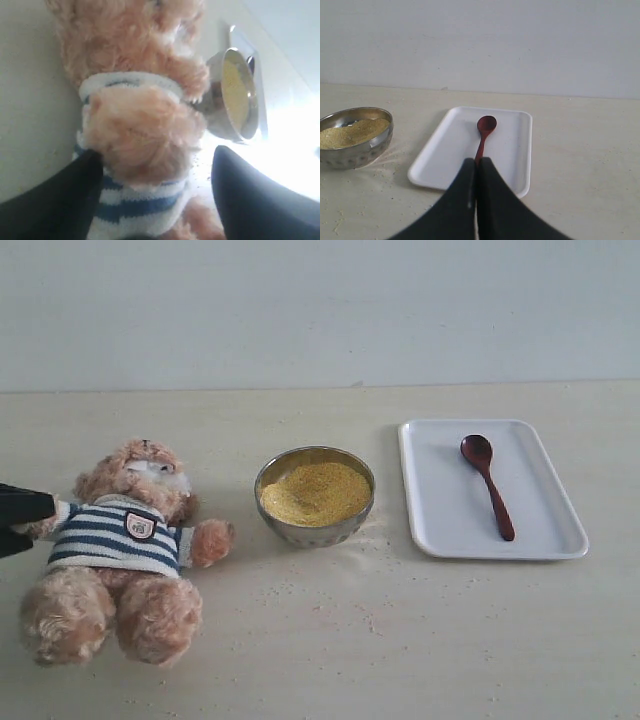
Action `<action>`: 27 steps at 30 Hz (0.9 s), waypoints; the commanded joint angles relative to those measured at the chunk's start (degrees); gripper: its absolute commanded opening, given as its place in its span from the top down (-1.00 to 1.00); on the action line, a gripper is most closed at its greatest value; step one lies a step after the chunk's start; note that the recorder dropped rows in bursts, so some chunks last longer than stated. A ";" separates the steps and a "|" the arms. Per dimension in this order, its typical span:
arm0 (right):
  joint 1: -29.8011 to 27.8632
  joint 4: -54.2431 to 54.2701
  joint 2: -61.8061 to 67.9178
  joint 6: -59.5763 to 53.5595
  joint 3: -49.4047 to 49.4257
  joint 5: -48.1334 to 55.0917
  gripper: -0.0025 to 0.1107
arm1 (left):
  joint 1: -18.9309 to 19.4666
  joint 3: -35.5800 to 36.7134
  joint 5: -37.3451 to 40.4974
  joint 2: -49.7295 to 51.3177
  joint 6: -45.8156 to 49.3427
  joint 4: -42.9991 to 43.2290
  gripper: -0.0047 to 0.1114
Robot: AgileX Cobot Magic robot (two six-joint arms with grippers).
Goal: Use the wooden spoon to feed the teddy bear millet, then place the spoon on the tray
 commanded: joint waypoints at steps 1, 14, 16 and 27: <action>-0.22 -0.07 -0.34 0.11 0.28 0.21 0.96 | 3.74 -0.34 8.80 -5.29 -1.81 -0.53 0.08; -0.22 -0.07 -0.34 0.11 0.28 0.21 0.96 | 6.85 3.12 11.41 -17.03 -3.21 -0.66 0.83; -0.22 -0.07 -0.34 0.11 0.28 0.21 0.96 | 6.85 3.72 11.41 -17.94 -3.21 -0.66 0.83; -0.22 -0.07 -0.34 0.11 0.28 0.21 0.96 | 6.85 3.72 11.41 -18.29 -1.43 -0.93 0.83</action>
